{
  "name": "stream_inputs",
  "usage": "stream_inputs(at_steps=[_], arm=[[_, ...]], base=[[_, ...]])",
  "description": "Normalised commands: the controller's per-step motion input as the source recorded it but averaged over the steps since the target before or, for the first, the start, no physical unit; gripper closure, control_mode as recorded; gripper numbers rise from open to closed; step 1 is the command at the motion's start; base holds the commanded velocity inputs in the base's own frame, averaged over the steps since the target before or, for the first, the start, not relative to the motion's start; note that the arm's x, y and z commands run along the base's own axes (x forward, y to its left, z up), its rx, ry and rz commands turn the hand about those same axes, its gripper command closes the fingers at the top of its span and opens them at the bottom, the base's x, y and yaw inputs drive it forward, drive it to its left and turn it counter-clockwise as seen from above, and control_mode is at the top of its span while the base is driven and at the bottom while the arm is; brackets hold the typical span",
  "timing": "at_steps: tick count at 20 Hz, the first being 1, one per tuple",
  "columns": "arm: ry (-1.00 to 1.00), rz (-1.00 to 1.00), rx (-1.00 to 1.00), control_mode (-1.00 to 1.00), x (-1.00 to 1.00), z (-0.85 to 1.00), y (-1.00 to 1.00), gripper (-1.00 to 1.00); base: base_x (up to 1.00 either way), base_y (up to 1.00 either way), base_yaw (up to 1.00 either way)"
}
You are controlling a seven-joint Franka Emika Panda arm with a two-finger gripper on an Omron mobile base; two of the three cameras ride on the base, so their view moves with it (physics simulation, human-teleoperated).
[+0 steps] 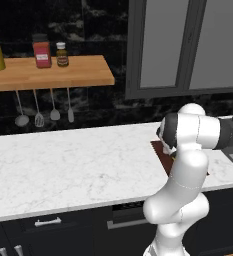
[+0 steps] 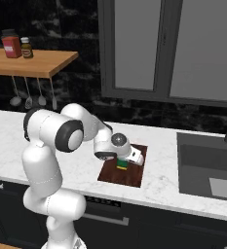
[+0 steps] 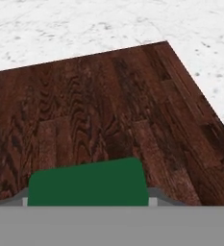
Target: Pick up the sponge from the counter and clean the cutting board by briefly scrubbing or pressing down on the cutting board. Once finished, release the sponge.
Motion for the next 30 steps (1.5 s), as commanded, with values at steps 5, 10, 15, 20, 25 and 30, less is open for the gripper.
stream_inputs(at_steps=[5, 10, 15, 20, 25, 30], arm=[[0.0, 0.0, 0.01, -1.0, -0.01, 0.06, -0.37, 1.0], [0.0, 0.0, 0.0, -1.0, 0.0, 0.08, -0.5, 1.0], [0.0, 0.0, 0.0, -1.0, 0.0, -0.15, -0.17, 1.0], [-0.02, -0.03, 0.0, -1.0, 0.0, -0.66, 0.05, 1.0], [-0.11, -0.08, 0.0, -1.0, -0.01, -0.55, 0.28, 1.0], [-0.12, -0.01, 0.0, -1.0, -0.3, 0.06, 0.24, 1.0]], base=[[0.0, 0.0, 0.0], [0.0, 0.0, 0.0], [0.0, 0.0, 0.0], [0.0, 0.0, 0.0], [0.0, 0.0, 0.0], [0.0, 0.0, 0.0]])
